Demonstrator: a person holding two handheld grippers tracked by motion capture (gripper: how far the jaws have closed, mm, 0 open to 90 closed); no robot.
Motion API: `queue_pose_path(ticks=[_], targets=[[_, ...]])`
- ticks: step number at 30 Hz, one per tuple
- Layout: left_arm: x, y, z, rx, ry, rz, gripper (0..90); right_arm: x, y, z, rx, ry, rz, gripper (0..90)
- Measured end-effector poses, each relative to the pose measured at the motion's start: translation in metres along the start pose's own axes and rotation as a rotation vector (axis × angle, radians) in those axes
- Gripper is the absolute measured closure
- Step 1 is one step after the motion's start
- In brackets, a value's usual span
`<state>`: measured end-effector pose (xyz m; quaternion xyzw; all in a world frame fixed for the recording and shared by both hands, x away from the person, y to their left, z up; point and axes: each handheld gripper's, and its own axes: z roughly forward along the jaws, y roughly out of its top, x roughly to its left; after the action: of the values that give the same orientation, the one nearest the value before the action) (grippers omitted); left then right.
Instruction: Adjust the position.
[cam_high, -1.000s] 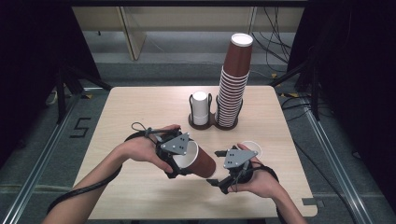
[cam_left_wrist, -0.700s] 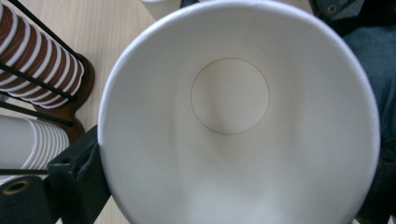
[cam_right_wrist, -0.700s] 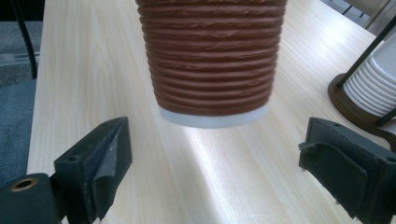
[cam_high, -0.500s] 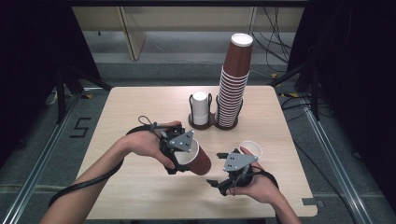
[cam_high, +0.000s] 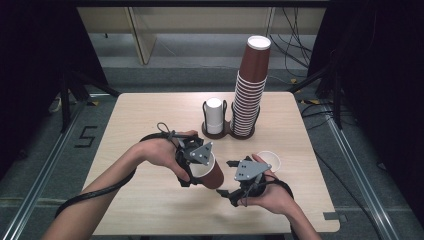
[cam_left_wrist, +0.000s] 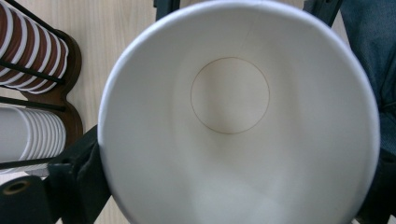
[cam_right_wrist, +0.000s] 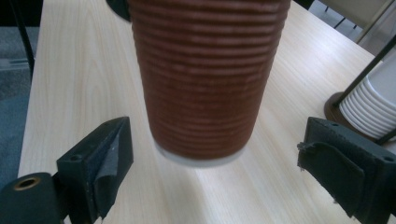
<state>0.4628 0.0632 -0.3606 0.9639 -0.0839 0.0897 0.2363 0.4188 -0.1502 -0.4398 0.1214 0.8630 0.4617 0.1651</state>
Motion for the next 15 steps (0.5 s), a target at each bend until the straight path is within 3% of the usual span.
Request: queue_pose_path(ticks=[4, 6, 8, 9, 11, 12, 14, 15], targets=[[0.0, 0.003, 0.002, 0.002, -0.002, 0.006, 7.5, 0.003, 0.005, 0.003, -0.006, 0.023, 0.039, 11.7], [0.0, 0.004, 0.003, 0.003, -0.008, 0.008, 7.5, 0.001, 0.008, 0.007, -0.021, 0.022, -0.012, 12.2], [-0.001, 0.005, 0.004, 0.007, -0.013, 0.017, 7.5, 0.002, 0.01, 0.01, -0.025, 0.038, 0.0, 13.3], [-0.001, 0.005, 0.005, 0.005, -0.013, 0.019, 7.5, 0.0, 0.012, 0.012, -0.038, 0.034, -0.031, 14.0], [-0.002, 0.005, 0.006, 0.003, -0.019, 0.015, 7.5, 0.002, 0.013, 0.014, -0.038, 0.039, -0.009, 14.8], [-0.002, 0.006, 0.006, 0.006, -0.019, 0.02, 7.5, 0.004, 0.014, 0.015, -0.026, 0.047, 0.025, 15.0], [-0.002, 0.006, 0.007, 0.011, -0.022, 0.023, 7.5, 0.002, 0.015, 0.017, -0.037, 0.048, -0.031, 15.5], [-0.002, 0.006, 0.007, 0.011, -0.023, 0.024, 7.5, 0.002, 0.016, 0.018, -0.035, 0.048, -0.03, 15.7]])
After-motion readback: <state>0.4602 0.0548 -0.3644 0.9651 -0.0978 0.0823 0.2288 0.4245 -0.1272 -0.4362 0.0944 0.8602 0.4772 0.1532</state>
